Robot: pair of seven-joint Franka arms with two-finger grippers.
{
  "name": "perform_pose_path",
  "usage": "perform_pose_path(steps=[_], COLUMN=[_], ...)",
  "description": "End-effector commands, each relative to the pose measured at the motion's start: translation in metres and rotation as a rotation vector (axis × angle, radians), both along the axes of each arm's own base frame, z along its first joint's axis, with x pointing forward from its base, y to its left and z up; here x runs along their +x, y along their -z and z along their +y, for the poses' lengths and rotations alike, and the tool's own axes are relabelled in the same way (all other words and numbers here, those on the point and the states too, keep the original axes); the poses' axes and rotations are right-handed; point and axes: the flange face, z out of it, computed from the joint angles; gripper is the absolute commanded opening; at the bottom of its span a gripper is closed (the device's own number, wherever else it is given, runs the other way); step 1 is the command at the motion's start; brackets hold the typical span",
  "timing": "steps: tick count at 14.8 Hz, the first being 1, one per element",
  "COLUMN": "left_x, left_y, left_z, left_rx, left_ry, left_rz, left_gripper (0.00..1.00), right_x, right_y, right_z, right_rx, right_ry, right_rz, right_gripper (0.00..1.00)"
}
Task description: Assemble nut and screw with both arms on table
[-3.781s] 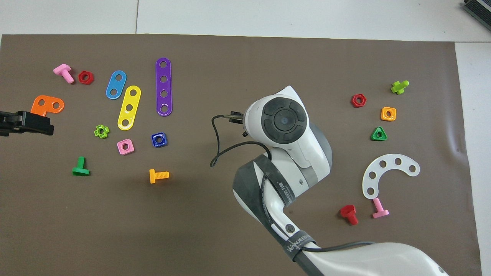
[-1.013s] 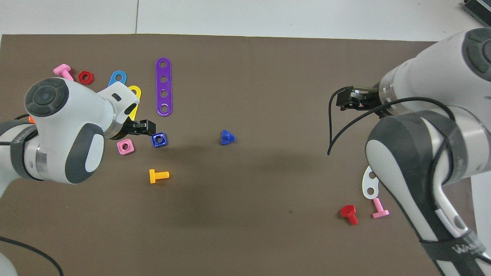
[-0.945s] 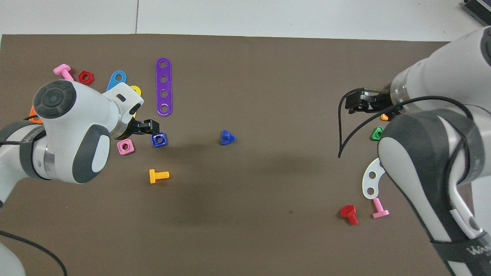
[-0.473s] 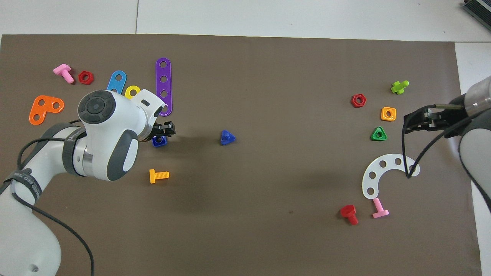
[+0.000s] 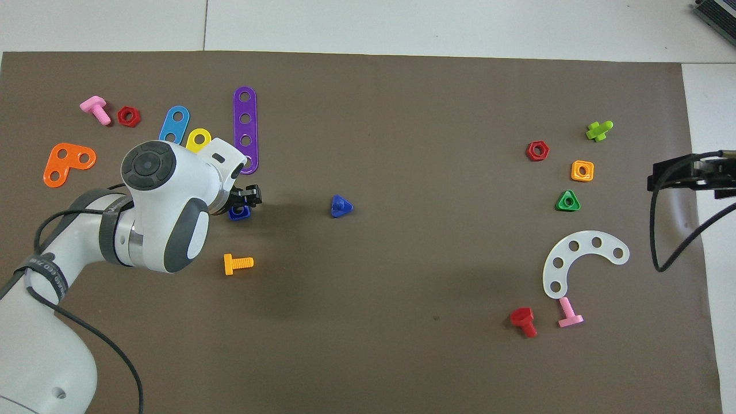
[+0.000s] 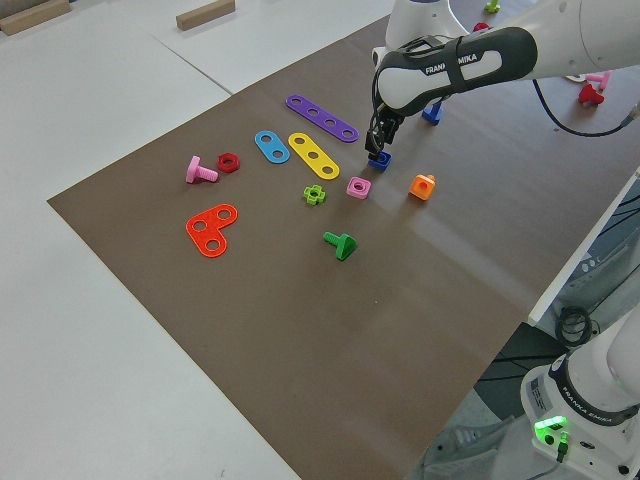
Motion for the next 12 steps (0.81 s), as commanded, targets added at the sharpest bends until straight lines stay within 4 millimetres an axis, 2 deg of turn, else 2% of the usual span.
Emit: perform_pose_path(steps=[1,7,9,12], left_x=[-0.0063,-0.0083,-0.008,-0.0077], left_y=[0.009,0.0109,0.0109,0.0104], left_z=[0.0065,0.0071,0.0079,0.0078], left_rx=[-0.009,-0.006,-0.006,-0.006], left_ry=[-0.013,-0.01,-0.01,-0.003], left_rz=[-0.012,-0.006,-0.006,-0.007], left_gripper=[0.66,0.55,0.46,0.38], right_x=[0.0012,0.0003,-0.001,-0.0051], right_y=[-0.0131,-0.0096,-0.0088,-0.009], right_z=[-0.0037,0.0025,0.0026,0.0027], right_rx=[0.01,0.014,0.014,0.015], right_ry=[0.017,0.026,0.026,0.02], right_rz=[0.01,0.019,0.024,0.041], right_gripper=[1.0,1.0,1.0,1.0])
